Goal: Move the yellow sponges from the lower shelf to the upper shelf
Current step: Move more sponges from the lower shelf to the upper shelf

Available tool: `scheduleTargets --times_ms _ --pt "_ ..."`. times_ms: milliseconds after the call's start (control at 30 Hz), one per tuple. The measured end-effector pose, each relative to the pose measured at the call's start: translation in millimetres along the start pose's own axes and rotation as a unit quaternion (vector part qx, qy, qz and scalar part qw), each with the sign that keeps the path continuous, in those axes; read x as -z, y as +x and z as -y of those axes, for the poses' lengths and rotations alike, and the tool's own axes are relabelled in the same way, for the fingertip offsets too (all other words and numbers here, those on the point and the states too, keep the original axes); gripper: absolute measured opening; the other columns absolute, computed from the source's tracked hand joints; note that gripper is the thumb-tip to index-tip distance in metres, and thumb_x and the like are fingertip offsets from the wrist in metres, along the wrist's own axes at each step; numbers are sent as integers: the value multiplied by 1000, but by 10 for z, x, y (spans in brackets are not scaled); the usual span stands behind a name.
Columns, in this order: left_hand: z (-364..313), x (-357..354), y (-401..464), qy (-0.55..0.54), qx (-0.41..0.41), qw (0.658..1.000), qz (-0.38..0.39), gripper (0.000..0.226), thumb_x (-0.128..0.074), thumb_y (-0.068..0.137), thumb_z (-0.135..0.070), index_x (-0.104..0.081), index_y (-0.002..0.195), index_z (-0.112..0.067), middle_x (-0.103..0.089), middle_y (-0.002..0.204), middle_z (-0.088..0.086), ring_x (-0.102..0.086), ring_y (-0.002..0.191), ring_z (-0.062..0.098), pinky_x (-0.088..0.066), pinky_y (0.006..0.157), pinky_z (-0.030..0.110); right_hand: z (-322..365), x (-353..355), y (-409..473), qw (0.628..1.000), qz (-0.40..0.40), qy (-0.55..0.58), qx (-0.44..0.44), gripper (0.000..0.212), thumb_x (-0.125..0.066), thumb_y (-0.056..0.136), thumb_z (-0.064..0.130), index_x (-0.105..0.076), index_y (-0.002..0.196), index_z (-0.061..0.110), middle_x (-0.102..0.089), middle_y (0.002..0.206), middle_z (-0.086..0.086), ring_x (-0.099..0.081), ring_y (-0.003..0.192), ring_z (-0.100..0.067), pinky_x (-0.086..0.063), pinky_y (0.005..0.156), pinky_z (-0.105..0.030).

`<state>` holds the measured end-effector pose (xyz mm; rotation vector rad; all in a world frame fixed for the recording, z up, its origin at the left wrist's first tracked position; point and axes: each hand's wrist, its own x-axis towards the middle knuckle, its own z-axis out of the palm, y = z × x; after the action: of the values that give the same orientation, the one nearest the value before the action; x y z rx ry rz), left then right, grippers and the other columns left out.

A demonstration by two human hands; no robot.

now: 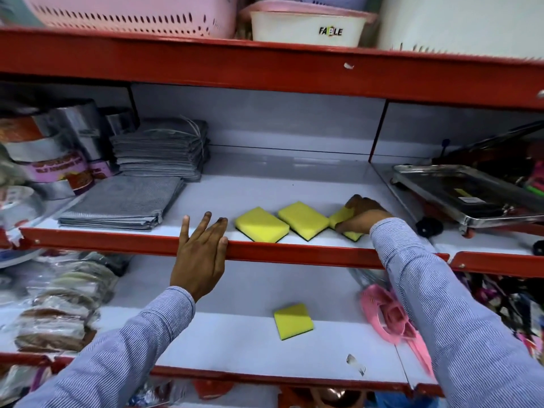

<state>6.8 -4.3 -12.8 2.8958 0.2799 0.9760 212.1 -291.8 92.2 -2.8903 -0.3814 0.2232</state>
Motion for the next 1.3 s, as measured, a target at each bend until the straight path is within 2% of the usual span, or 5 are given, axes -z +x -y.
scheduleTargets --times_ms 233,500,800,1000,1300 --pt "2 12 -29 -9 1 1000 -2 52 -22 105 -33 -52 143 -15 -55 150 -1 -33 152 19 -8 129 51 133 -205 -156 968 31 144 205 80 -79 78 39 -38 147 32 -33 158 6 -30 147 -14 -22 116 -24" --pt "-14 -5 -18 -16 5 1000 -15 52 -24 103 -30 -49 145 -12 -53 152 2 -34 152 21 -9 129 50 -5 -889 -954 736 -421 179 499 12 -61 78 -3 -72 76 1 -72 82 -12 -65 74 -28 -51 71 -34" --pt "-11 -25 -9 -21 5 999 -23 51 -25 104 -30 -49 145 -12 -53 151 2 -32 152 21 -7 129 50 -107 -2576 -462 986 39 -3 159 64 -61 81 51 -45 137 25 -52 136 -4 -47 123 -32 -47 97 -44" --pt "-4 -60 -6 -27 8 999 -30 51 -24 104 -31 -52 142 -13 -56 149 0 -31 153 19 -7 130 50 129 -3191 -396 992 127 -6 -16 110 -69 68 64 -13 153 22 -35 147 -15 -34 135 -37 -38 107 -47" --pt "-28 -50 10 -28 12 999 -29 50 -26 103 -30 -52 142 -12 -55 150 1 -32 153 21 -5 130 49 81 -2121 -1058 916 -46 58 395 98 -70 64 57 -29 149 31 -37 153 1 -43 133 -25 -38 108 -36"
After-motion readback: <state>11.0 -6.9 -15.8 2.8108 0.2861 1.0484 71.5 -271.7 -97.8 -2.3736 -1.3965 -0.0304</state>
